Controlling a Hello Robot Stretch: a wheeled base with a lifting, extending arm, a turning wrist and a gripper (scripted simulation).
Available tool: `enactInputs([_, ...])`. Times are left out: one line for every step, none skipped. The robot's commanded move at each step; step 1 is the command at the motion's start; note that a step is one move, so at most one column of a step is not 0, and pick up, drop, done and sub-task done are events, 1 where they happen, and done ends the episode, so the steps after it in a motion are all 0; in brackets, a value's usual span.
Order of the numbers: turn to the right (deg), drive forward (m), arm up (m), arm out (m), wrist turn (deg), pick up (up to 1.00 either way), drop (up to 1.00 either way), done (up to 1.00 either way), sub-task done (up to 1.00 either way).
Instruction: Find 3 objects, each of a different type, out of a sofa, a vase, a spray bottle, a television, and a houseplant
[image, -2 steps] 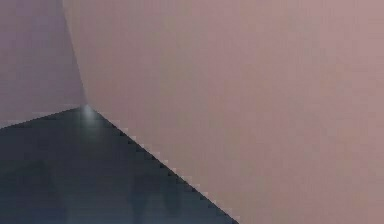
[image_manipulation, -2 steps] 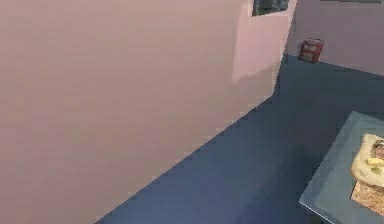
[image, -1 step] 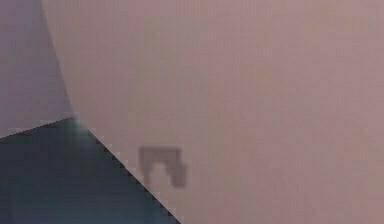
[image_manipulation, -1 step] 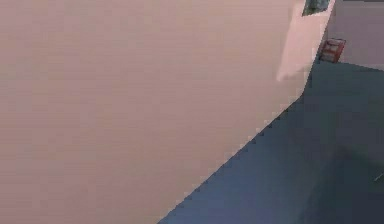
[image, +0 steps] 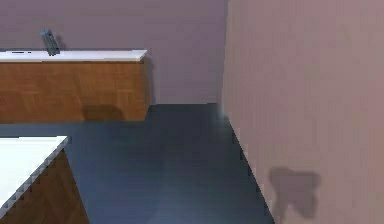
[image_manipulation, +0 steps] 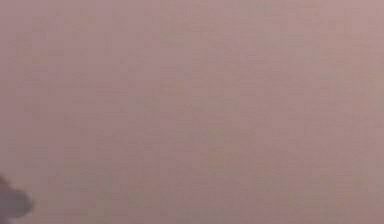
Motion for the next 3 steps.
enactInputs([0.0,1.00,0.00,0.00,0.0,0.00,0.00,0.00,0.00])
enactInputs([-9.0,0.00,0.00,0.00,0.0,0.00,0.00,0.00,0.00])
enactInputs([0.0,0.15,0.00,0.00,0.0,0.00,0.00,0.00,0.00])
